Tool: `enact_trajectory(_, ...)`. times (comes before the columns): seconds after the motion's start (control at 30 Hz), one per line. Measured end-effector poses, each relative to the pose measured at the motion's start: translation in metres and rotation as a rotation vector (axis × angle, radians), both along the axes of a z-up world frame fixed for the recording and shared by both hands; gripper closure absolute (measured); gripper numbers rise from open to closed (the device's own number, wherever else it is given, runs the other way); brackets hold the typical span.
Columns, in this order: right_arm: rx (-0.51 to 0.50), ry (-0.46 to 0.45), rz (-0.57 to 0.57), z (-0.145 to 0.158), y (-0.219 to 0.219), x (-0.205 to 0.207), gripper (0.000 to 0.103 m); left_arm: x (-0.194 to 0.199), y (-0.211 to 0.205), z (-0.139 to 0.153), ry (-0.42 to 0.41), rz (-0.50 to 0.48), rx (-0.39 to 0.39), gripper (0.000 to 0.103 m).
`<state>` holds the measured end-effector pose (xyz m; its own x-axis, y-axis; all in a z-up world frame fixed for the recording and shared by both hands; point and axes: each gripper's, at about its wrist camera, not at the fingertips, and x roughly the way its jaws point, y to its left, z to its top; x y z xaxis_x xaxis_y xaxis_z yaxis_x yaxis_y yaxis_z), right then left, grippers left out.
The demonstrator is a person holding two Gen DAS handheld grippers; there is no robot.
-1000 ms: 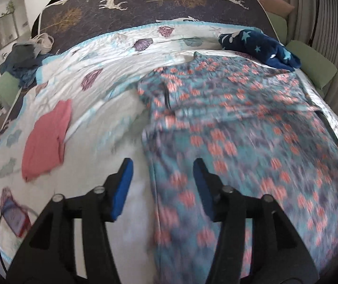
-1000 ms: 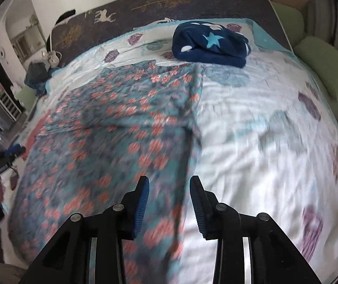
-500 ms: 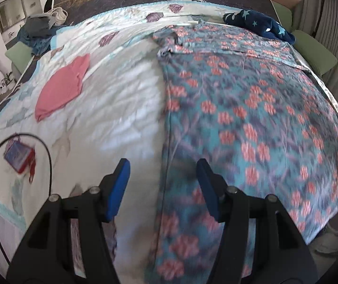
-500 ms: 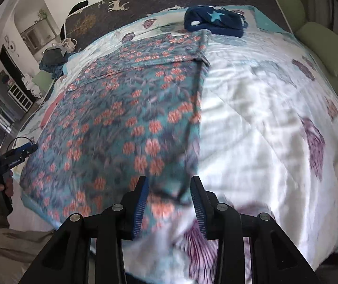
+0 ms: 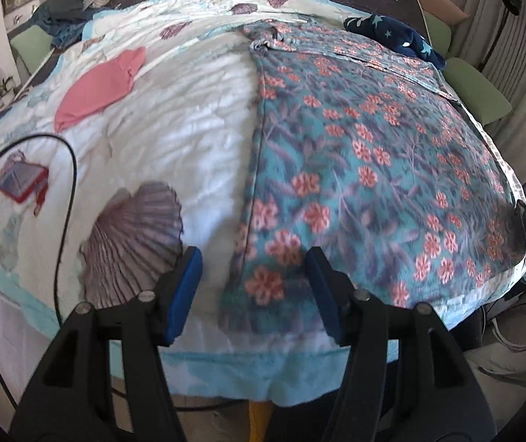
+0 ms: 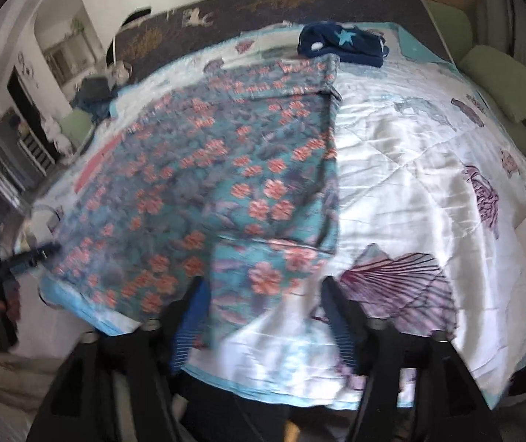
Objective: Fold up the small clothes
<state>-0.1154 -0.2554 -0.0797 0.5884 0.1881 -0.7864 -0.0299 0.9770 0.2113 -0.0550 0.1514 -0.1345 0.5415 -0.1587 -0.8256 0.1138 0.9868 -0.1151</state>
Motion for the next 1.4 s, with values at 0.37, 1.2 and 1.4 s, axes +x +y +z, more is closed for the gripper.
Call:
enact_trajectory(0.37,-0.019,0.052,-0.173,-0.029,0.011,0.018,0.032,-0.008,-0.003,-0.002,-0.016,-0.008,-0.006,0.049)
enact_trajectory(1.2,0.303,0.113,-0.264,-0.036,-0.060,-0.020,0.047,-0.022,0.004,-0.003,-0.002,-0.061,-0.071,0.066)
enact_trajectory(1.4,0.352,0.124,-0.259,-0.030,-0.066,-0.016,0.097,-0.014,0.015,0.025,-0.039,-0.010,-0.200,0.094)
